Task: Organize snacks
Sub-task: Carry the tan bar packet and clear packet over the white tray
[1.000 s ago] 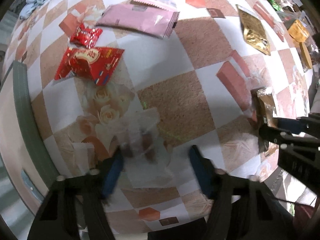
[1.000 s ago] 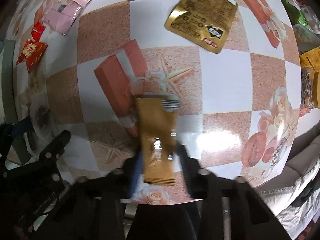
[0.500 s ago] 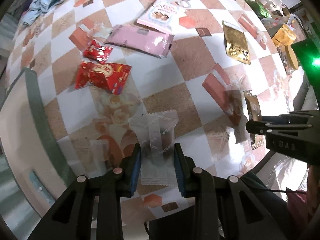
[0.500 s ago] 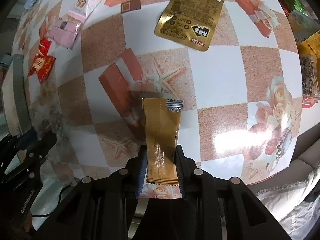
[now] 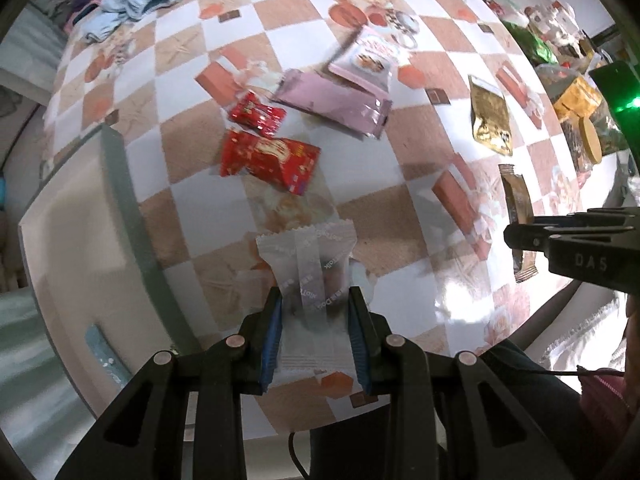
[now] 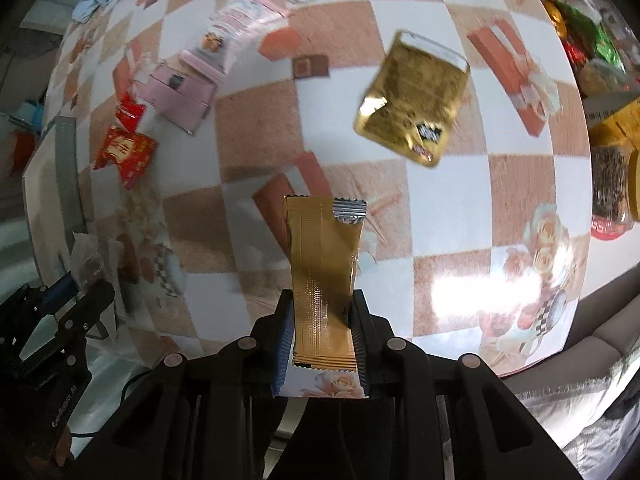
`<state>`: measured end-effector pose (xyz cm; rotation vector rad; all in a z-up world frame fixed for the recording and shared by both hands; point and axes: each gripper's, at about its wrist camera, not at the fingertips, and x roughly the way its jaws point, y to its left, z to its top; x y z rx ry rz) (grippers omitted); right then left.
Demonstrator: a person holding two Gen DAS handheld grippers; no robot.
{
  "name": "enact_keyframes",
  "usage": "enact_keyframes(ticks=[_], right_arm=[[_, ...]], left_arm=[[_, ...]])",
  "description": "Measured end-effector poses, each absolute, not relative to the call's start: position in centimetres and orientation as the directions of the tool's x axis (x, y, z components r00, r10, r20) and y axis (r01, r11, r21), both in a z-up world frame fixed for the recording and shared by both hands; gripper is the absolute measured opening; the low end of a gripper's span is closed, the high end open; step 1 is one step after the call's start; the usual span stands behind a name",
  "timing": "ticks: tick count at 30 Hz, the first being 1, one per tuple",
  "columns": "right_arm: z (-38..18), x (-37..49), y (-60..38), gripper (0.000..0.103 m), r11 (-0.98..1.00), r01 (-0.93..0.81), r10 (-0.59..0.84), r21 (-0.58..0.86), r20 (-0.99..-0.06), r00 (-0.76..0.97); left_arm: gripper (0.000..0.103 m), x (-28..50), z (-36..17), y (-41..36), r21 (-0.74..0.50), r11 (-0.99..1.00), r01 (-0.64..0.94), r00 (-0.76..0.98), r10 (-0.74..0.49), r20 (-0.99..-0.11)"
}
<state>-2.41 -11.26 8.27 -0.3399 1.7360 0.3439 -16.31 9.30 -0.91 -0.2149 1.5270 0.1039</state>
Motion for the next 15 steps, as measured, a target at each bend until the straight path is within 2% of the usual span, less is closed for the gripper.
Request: enact_keyframes(ticks=[15], right_arm=[[11.8,-1.3,-8.0,0.029,0.874,-0.484,-0.038,0.035,-0.989,-0.14]], left_arm=[[0.034,-17.1,0.7,12.2,-0.074,0.954,-0.292,0.083,-0.052,-0.995]])
